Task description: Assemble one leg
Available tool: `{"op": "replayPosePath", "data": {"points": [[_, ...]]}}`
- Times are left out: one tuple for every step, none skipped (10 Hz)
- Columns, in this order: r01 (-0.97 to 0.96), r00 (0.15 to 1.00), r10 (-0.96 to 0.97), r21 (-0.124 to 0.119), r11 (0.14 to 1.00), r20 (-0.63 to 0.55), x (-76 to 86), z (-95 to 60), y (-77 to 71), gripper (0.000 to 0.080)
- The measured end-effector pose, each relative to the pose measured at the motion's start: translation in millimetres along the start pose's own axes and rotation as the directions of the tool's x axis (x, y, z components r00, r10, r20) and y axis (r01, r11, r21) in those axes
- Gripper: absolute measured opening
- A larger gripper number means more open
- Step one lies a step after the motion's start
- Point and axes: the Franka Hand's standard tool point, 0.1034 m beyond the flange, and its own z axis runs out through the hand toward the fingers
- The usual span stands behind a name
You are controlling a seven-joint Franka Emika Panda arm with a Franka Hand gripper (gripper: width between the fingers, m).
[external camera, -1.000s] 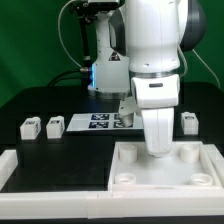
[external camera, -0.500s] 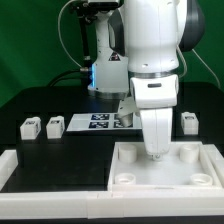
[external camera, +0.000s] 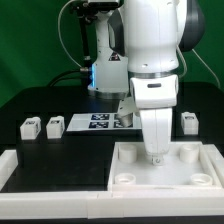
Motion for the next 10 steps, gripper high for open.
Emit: {"op": "replayPosePath", "data": {"points": [[0.000,1.000,0.000,0.000,1.000,0.000,-0.1,0.0,0.0,0.0648],[0.000,1.000,0.000,0.000,1.000,0.000,-0.2,0.0,0.0,0.0648],[-0.003,1.000,0.003,-0.001,1.000,0.000,0.2,-1.0,0.3,0.0649],[-0.013,1.000,0.013,-0.014,1.000,0.000,3.1,-9.3,2.1,0.0649],[-0.051,0.999,0.051,-0.027,0.998,0.003,8.7,-24.8,3.9,0.0649],[-0.084,0.996,0.085,-0.035,0.996,0.012,11.6,-43.6,6.8,0.0649],[-0.083,0.996,0.084,-0.055,0.995,0.011,12.3,-55.8,11.3,0.0649],[-0.105,0.994,0.105,-0.047,0.993,0.008,11.7,-49.0,8.2,0.0649],[-0.216,0.976,0.216,-0.043,0.976,0.003,12.2,-47.4,7.2,0.0649],[-0.353,0.936,0.353,-0.043,0.935,-0.004,15.0,-47.6,5.1,0.0649]]}}
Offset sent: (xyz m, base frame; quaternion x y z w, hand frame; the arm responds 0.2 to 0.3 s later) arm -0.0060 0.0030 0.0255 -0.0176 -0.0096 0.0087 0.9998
